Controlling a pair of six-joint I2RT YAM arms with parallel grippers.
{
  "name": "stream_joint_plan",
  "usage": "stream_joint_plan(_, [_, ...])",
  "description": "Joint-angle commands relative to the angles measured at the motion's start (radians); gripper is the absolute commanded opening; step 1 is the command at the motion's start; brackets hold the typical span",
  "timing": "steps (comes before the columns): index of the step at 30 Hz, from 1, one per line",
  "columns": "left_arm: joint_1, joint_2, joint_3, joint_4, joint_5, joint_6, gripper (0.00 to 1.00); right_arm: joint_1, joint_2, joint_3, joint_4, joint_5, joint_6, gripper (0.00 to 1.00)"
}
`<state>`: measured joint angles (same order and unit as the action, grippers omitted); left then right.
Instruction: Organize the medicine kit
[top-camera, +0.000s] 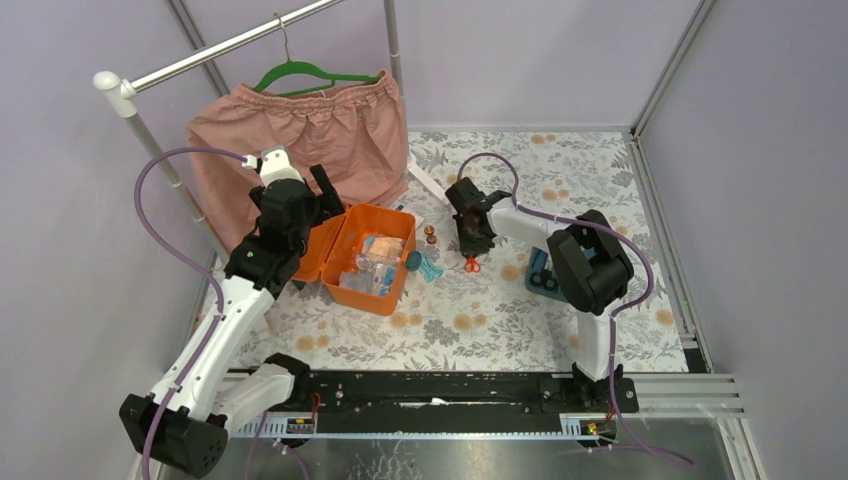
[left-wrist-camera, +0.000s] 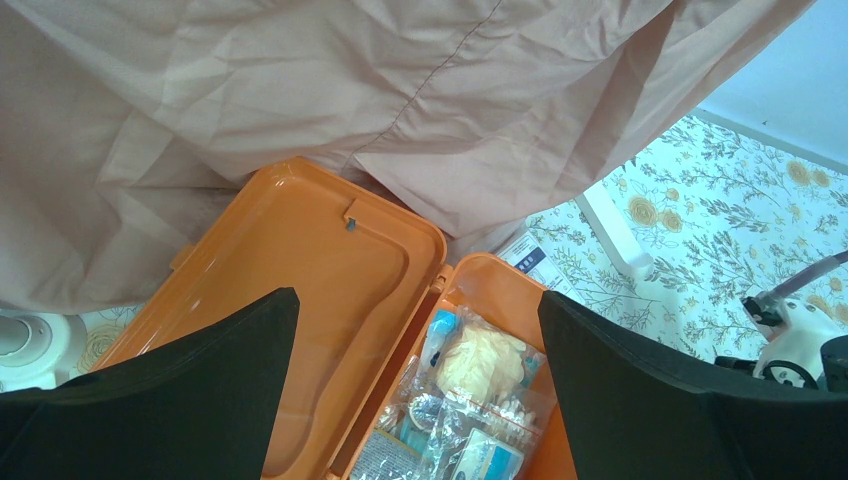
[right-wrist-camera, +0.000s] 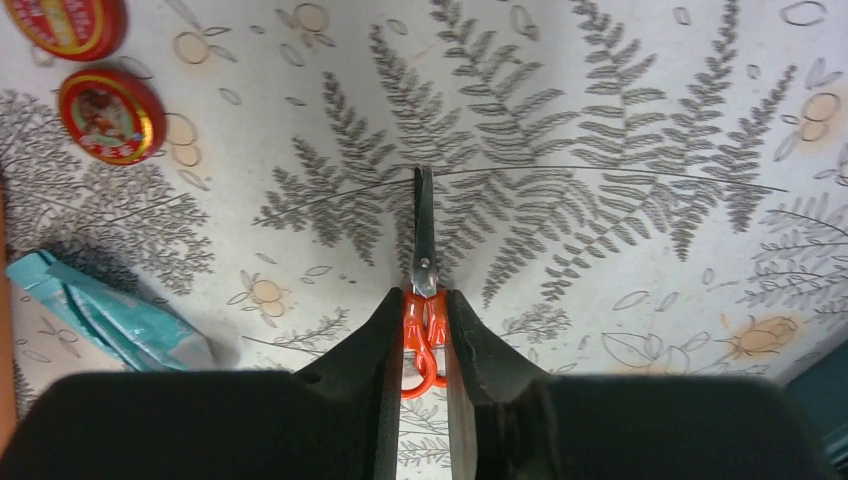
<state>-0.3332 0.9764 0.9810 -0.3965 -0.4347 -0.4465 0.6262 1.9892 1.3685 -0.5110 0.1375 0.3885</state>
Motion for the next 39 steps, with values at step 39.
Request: stream_joint_plan(39, [-0.001, 0.005, -0.013, 0.038, -0.009, 0.005, 0.99, -0.083, -0.080, -0.020, -0.033, -0.041, 0.038, 0.48])
